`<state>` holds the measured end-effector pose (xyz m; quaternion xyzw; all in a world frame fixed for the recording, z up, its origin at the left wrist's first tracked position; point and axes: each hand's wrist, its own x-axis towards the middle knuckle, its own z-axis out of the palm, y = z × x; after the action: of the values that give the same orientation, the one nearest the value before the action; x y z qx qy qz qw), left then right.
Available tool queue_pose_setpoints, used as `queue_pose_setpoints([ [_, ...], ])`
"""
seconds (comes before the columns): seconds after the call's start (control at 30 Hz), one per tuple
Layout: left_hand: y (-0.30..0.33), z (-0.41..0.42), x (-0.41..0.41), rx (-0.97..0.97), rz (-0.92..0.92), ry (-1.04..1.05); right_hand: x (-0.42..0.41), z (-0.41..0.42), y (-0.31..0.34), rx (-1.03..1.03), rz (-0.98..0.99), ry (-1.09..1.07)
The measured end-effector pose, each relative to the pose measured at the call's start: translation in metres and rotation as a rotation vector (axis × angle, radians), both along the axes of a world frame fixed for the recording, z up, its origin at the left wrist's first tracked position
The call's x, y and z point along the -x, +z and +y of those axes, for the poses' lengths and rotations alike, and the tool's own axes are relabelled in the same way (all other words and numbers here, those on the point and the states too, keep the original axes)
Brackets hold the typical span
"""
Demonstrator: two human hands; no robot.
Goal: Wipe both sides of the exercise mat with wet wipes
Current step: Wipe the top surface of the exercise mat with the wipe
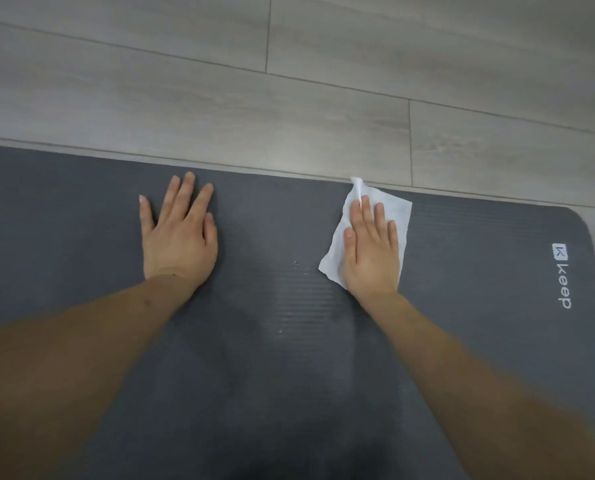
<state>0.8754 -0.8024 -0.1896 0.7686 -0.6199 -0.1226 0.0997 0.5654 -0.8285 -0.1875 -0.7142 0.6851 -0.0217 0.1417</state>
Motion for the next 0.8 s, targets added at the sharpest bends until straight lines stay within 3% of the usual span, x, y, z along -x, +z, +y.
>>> queue_pose_setpoints([
  [0.2,-0.0012,-0.0037,-0.0011,-0.055,-0.077,-0.013,-0.0051,-0.0024,-0.0051,-0.011,0.117,-0.016],
  [0.8,0.0028,-0.0088,-0.0003,-0.092,-0.12,-0.032,-0.005,-0.0042,-0.0069,-0.009,0.091,-0.021],
])
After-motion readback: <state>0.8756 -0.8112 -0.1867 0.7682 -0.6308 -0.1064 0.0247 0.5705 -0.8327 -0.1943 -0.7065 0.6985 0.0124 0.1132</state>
